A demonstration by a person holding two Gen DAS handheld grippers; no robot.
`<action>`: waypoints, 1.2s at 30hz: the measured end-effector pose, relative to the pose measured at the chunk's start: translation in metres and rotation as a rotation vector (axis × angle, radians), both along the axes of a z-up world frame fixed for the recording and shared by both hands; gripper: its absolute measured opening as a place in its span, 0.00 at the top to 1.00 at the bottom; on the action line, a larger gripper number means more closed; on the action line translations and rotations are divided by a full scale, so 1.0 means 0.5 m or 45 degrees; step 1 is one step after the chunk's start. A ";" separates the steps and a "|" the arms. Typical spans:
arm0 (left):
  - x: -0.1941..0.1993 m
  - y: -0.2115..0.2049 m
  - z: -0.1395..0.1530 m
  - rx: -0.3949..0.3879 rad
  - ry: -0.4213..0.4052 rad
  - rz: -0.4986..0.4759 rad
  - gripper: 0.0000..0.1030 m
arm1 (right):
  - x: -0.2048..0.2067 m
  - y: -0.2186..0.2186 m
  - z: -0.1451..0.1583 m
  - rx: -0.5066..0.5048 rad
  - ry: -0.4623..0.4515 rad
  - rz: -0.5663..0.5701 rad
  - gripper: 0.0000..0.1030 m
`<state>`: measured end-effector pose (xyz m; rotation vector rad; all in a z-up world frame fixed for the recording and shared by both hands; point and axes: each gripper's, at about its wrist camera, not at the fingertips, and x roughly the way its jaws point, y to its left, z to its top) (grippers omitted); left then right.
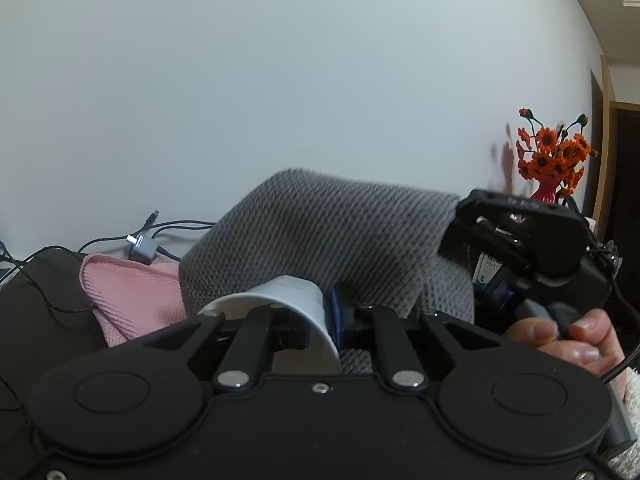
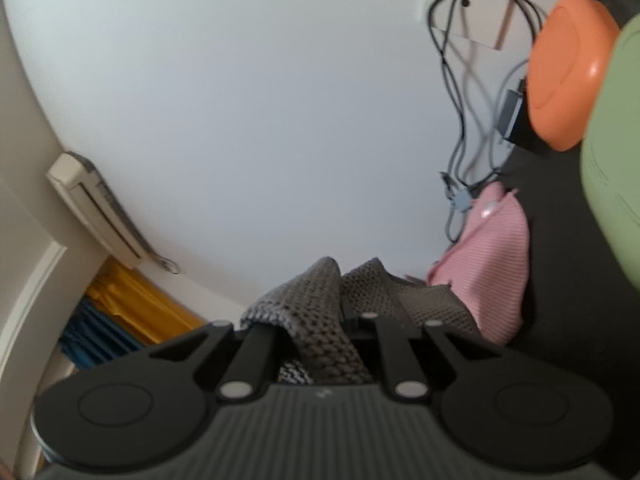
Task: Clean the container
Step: 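Rub the grey towel over the cup base with the right tool while the left tool holds it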
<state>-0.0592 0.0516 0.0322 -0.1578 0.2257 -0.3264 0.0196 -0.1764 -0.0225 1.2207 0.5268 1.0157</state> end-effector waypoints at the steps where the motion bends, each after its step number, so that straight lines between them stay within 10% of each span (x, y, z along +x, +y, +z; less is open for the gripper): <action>1: 0.000 0.000 0.000 0.002 0.001 0.004 0.89 | 0.002 0.000 0.000 0.014 -0.003 0.004 0.89; 8: 0.001 0.009 0.000 -0.019 0.009 0.016 0.88 | -0.016 -0.030 0.007 0.066 -0.027 -0.113 0.89; 14: -0.009 0.012 0.010 -0.057 -0.033 -0.004 0.88 | -0.010 -0.072 -0.012 -0.154 0.170 -0.396 0.89; 25: -0.010 0.000 0.012 -0.032 -0.029 -0.022 0.88 | 0.016 0.009 -0.029 -0.223 0.167 -0.020 0.89; 36: -0.003 -0.011 0.008 0.030 0.001 0.018 0.89 | -0.002 -0.019 -0.007 -0.029 0.062 -0.015 0.89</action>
